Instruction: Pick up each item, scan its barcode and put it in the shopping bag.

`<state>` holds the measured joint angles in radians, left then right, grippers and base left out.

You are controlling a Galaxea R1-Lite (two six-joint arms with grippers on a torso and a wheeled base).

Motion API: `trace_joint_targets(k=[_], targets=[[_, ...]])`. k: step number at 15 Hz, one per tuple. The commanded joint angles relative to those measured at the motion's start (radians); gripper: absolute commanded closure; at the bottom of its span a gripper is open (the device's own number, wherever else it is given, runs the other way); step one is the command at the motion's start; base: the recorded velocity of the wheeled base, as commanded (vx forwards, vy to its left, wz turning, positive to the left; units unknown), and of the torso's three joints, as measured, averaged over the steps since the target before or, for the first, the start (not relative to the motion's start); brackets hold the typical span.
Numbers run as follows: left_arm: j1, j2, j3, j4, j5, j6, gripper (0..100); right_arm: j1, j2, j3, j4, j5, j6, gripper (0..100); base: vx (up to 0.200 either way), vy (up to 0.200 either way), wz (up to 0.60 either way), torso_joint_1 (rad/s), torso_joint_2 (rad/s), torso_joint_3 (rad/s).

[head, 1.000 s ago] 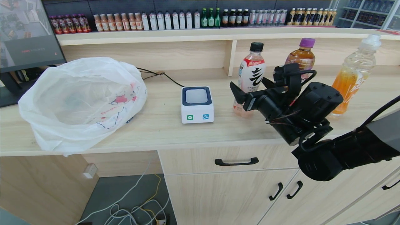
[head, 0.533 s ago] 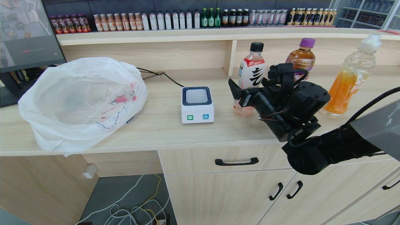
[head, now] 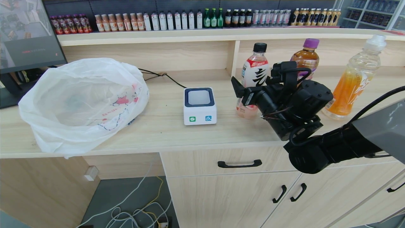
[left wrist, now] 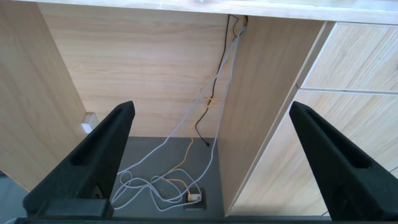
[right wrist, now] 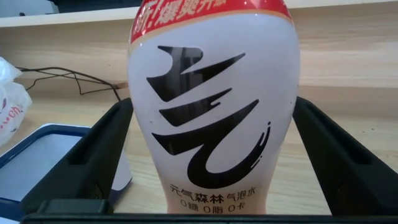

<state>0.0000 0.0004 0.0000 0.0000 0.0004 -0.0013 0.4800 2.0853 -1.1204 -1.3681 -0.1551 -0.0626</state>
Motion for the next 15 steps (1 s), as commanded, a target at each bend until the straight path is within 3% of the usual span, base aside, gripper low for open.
trace_joint_targets(k=[1, 6, 7, 15], targets=[[0.0, 0.0, 0.0, 0.0, 0.001, 0.0, 0, 0.0, -0.002, 0.002, 0.0, 0.0, 0.0, 0, 0.0, 0.0, 0.0, 0.0, 0.0, 0.0], [0.0, 0.0, 0.0, 0.0, 0.0, 0.0, 0, 0.002, -0.001, 0.004, 0.0, 0.0, 0.003, 0, 0.0, 0.0, 0.0, 0.0, 0.0, 0.0], [0.0, 0.0, 0.0, 0.0, 0.001, 0.0, 0, 0.002, -0.001, 0.005, -0.002, 0.0, 0.003, 100, 0.0, 0.0, 0.0, 0.0, 0.0, 0.0], [0.0, 0.0, 0.0, 0.0, 0.0, 0.0, 0, 0.005, -0.047, 0.025, -0.005, 0.002, 0.004, 100, 0.0, 0.0, 0.0, 0.0, 0.0, 0.0]])
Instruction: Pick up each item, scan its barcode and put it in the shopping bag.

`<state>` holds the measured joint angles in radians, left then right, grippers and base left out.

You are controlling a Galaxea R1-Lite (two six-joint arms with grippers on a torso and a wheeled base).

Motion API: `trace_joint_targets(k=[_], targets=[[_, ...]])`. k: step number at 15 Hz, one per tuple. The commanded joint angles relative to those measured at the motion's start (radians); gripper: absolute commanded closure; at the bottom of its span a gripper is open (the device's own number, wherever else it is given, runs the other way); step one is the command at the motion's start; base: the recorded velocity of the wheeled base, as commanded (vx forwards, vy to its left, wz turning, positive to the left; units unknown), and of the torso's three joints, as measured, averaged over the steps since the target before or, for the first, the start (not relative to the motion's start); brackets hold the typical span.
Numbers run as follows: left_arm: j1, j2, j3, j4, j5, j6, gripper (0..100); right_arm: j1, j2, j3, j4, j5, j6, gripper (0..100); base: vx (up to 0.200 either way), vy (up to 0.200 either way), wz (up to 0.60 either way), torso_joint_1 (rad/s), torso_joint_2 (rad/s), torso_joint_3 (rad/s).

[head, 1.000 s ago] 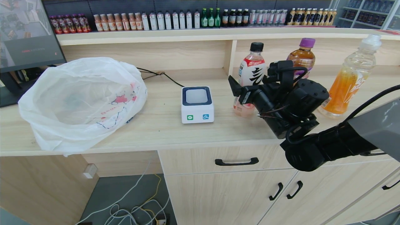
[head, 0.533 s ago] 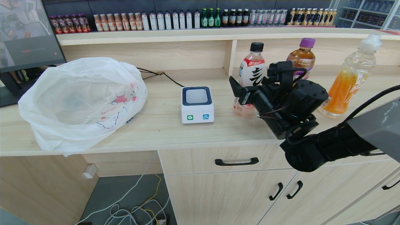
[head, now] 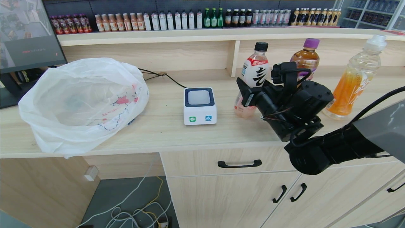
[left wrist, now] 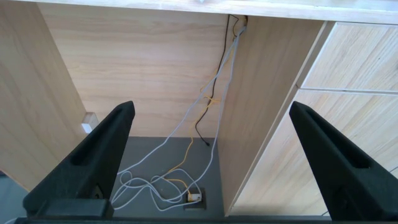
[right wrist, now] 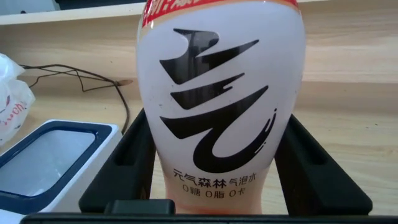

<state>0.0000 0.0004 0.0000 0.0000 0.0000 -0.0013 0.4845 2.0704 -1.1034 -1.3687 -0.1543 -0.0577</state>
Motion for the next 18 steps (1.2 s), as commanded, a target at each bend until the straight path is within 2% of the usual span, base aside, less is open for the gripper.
trace_joint_targets(k=[1, 7, 16, 18], targets=[[0.0, 0.0, 0.0, 0.0, 0.0, 0.0, 0, -0.001, -0.05, 0.019, -0.004, 0.002, -0.001, 100, 0.0, 0.0, 0.0, 0.0, 0.0, 0.0], [0.0, 0.0, 0.0, 0.0, 0.002, 0.0, 0, -0.001, -0.201, 0.073, 0.0, 0.002, 0.001, 100, 0.0, 0.0, 0.0, 0.0, 0.0, 0.0], [0.0, 0.0, 0.0, 0.0, 0.002, 0.0, 0, -0.003, -0.52, 0.405, -0.003, 0.01, 0.002, 100, 0.0, 0.0, 0.0, 0.0, 0.0, 0.0], [0.0, 0.0, 0.0, 0.0, 0.002, 0.0, 0, -0.001, -0.625, 0.544, -0.003, 0.027, 0.002, 100, 0.0, 0.0, 0.0, 0.0, 0.0, 0.0]])
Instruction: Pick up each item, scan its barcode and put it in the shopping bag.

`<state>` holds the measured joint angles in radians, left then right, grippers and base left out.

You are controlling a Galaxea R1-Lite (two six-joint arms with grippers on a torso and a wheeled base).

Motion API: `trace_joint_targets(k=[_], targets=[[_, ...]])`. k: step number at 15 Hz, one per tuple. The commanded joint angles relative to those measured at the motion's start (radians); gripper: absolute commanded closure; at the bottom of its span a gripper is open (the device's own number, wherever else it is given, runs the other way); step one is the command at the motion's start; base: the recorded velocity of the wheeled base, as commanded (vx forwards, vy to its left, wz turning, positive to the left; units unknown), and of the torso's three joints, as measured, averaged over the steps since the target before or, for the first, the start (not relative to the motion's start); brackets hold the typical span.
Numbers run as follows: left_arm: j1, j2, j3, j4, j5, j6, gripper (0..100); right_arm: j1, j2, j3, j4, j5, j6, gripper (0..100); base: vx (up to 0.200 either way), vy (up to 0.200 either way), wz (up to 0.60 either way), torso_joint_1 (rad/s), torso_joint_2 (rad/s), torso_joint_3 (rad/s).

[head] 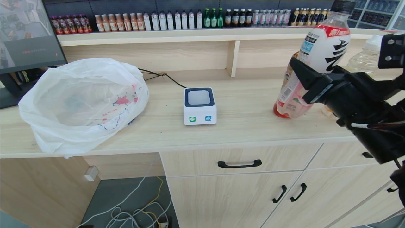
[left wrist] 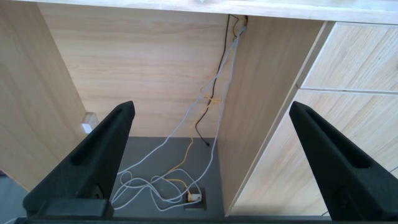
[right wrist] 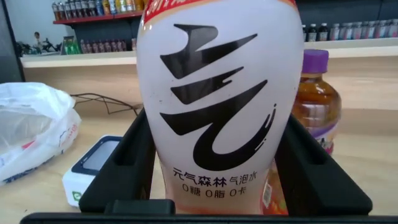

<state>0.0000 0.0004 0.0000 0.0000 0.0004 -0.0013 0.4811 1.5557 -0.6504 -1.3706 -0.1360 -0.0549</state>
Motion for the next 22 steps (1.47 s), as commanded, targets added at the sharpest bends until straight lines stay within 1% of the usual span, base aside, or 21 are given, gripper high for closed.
trace_joint_targets(k=[1, 5, 11, 13, 15, 16, 17, 18, 19, 20, 22], targets=[[0.0, 0.0, 0.0, 0.0, 0.0, 0.0, 0, 0.001, -0.158, 0.155, -0.002, 0.016, 0.0, 100, 0.0, 0.0, 0.0, 0.0, 0.0, 0.0], [0.0, 0.0, 0.0, 0.0, 0.001, 0.0, 0, -0.004, -0.276, 0.318, -0.002, 0.018, 0.0, 100, 0.0, 0.0, 0.0, 0.0, 0.0, 0.0], [0.0, 0.0, 0.0, 0.0, 0.0, 0.0, 0, -0.001, -0.37, 0.439, 0.004, 0.035, 0.0, 100, 0.0, 0.0, 0.0, 0.0, 0.0, 0.0], [0.0, 0.0, 0.0, 0.0, 0.0, 0.0, 0, 0.024, -0.368, 0.434, 0.01, 0.042, 0.003, 100, 0.0, 0.0, 0.0, 0.0, 0.0, 0.0], [0.0, 0.0, 0.0, 0.0, 0.001, 0.0, 0, 0.094, -0.315, 0.402, 0.022, 0.064, 0.083, 100, 0.0, 0.0, 0.0, 0.0, 0.0, 0.0], [0.0, 0.0, 0.0, 0.0, 0.0, 0.0, 0, 0.108, -0.283, 0.373, 0.021, 0.064, 0.127, 100, 0.0, 0.0, 0.0, 0.0, 0.0, 0.0], [0.0, 0.0, 0.0, 0.0, 0.0, 0.0, 0, 0.116, -0.252, 0.342, 0.021, 0.065, 0.17, 100, 0.0, 0.0, 0.0, 0.0, 0.0, 0.0], [0.0, 0.0, 0.0, 0.0, 0.0, 0.0, 0, 0.117, -0.21, 0.311, 0.021, 0.067, 0.247, 100, 0.0, 0.0, 0.0, 0.0, 0.0, 0.0], [0.0, 0.0, 0.0, 0.0, 0.001, 0.0, 0, 0.12, -0.186, 0.282, 0.021, 0.085, 0.27, 100, 0.0, 0.0, 0.0, 0.0, 0.0, 0.0], [0.0, 0.0, 0.0, 0.0, 0.0, 0.0, 0, 0.122, -0.174, 0.273, 0.021, 0.125, 0.305, 100, 0.0, 0.0, 0.0, 0.0, 0.0, 0.0], [0.0, 0.0, 0.0, 0.0, 0.0, 0.0, 0, 0.122, -0.167, 0.281, 0.021, 0.161, 0.4, 100, 0.0, 0.0, 0.0, 0.0, 0.0, 0.0]])
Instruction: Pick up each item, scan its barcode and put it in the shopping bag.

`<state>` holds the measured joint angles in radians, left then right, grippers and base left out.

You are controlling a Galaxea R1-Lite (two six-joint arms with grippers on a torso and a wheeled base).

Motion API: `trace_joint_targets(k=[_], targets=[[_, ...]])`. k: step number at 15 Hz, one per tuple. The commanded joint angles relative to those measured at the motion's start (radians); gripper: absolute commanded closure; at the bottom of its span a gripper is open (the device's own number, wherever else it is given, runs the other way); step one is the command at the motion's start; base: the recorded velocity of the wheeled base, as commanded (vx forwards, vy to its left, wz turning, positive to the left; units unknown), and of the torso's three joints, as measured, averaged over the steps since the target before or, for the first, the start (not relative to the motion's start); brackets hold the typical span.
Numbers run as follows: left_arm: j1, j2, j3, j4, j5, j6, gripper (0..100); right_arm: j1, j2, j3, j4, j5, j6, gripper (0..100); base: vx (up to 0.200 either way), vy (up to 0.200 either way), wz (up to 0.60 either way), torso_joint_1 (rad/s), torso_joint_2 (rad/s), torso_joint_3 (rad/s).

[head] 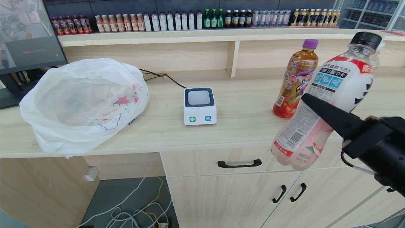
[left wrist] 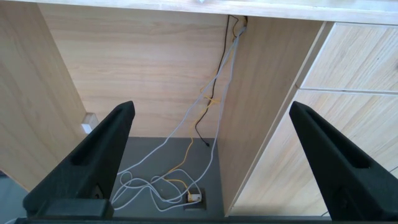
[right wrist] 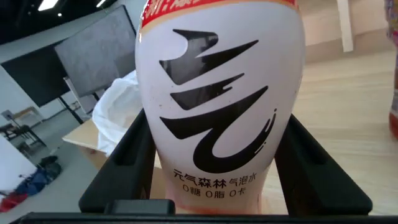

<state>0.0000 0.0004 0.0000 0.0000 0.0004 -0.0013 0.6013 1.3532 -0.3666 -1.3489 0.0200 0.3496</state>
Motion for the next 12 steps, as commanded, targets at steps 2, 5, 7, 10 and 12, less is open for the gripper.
trace_joint_targets(k=[2, 5, 7, 10, 12], targets=[[0.0, 0.0, 0.0, 0.0, 0.0, 0.0, 0, 0.028, 0.035, 0.0, -0.003, 0.024, 0.163, 100, 0.0, 0.0, 0.0, 0.0, 0.0, 0.0], [0.0, 0.0, 0.0, 0.0, 0.0, 0.0, 0, 0.115, 0.041, -0.057, -0.007, 0.094, 0.264, 100, 0.0, 0.0, 0.0, 0.0, 0.0, 0.0], [0.0, 0.0, 0.0, 0.0, 0.0, 0.0, 0, 0.189, 0.06, -0.103, -0.007, 0.167, 0.342, 100, 0.0, 0.0, 0.0, 0.0, 0.0, 0.0], [0.0, 0.0, 0.0, 0.0, 0.001, 0.0, 0, 0.229, 0.132, -0.15, -0.007, 0.219, 0.364, 100, 0.0, 0.0, 0.0, 0.0, 0.0, 0.0], [0.0, 0.0, 0.0, 0.0, 0.001, 0.0, 0, 0.258, 0.185, -0.206, -0.024, 0.221, 0.407, 100, 0.0, 0.0, 0.0, 0.0, 0.0, 0.0]])
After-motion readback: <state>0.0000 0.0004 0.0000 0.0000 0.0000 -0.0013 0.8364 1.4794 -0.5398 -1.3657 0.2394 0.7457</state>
